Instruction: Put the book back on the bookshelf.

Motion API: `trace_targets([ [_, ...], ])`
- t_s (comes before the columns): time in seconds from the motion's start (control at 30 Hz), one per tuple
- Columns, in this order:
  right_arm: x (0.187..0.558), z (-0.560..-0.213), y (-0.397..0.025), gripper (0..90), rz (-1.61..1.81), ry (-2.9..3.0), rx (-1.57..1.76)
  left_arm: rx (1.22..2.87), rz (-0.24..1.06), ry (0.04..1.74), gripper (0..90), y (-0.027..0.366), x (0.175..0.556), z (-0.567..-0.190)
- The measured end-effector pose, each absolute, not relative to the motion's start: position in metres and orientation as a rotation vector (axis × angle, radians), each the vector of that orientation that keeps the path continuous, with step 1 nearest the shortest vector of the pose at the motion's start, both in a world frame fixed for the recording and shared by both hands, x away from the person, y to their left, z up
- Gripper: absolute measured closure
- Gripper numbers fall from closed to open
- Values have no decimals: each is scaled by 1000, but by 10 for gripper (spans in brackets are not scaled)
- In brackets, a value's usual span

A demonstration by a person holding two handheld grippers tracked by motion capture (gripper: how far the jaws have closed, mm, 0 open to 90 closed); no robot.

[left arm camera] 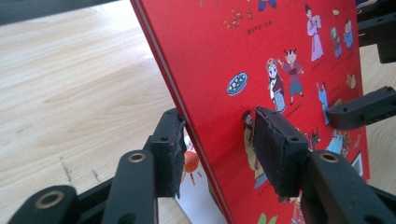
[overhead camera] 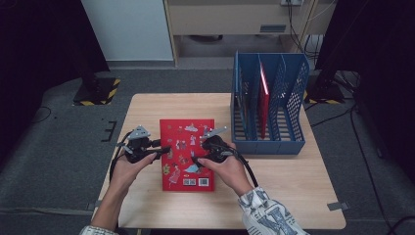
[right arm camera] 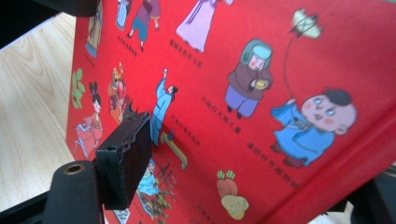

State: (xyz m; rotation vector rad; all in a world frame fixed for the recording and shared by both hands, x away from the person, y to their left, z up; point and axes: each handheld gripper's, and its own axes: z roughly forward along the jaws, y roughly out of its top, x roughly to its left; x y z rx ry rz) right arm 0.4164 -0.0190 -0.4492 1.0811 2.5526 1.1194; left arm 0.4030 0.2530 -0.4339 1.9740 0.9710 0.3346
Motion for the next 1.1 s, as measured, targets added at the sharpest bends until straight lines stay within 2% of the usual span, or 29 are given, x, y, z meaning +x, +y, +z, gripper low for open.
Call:
trace_targets([
  [0.87, 420, -435, -19, 319, 1143, 2524, 1069, 1967, 315, 973, 593, 260, 403, -424],
  [1.1, 418, -424, -14, 359, 1150, 2522, 1066, 1958, 307, 984, 620, 268, 401, -417],
])
